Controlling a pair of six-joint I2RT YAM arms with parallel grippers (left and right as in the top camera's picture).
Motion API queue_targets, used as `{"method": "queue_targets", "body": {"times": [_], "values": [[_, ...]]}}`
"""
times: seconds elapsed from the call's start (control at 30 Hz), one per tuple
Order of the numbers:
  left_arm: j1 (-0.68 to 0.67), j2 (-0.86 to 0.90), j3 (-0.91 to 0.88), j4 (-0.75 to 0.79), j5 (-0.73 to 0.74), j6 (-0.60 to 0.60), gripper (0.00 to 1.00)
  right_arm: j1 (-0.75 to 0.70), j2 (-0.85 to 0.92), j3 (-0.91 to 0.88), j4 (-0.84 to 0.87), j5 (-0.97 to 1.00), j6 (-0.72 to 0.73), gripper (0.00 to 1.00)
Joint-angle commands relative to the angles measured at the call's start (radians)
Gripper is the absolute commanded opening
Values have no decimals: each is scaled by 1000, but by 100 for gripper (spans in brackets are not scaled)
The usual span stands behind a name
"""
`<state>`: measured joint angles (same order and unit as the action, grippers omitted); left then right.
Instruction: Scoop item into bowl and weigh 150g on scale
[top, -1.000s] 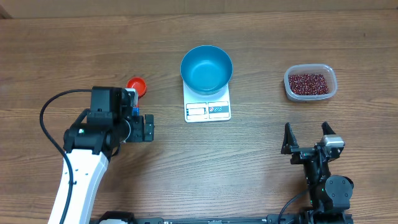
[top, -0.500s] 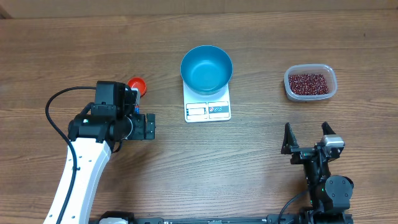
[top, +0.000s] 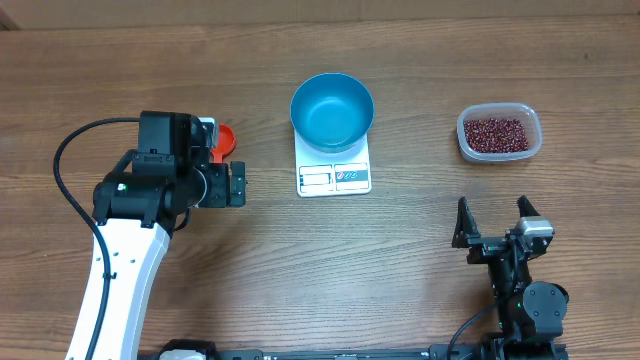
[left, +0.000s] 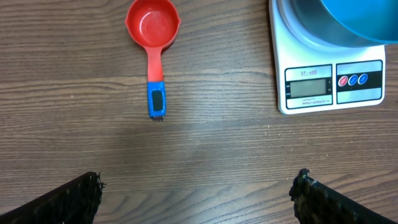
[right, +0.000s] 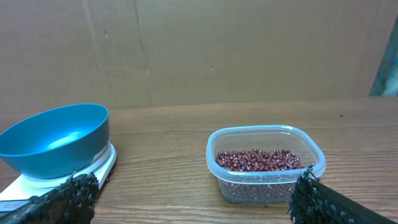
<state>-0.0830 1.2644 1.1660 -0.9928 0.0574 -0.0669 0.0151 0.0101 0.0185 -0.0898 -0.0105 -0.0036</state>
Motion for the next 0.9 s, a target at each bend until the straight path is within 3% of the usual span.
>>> {"method": "queue_targets", "body": {"times": [0.0,0.87], "values": [[6,6,37,-3,14,23,100,6,-7,-11,6,10,2,100],[6,210,168,-80,14,23,99,6,-7,-11,6,10,2,100]]}}
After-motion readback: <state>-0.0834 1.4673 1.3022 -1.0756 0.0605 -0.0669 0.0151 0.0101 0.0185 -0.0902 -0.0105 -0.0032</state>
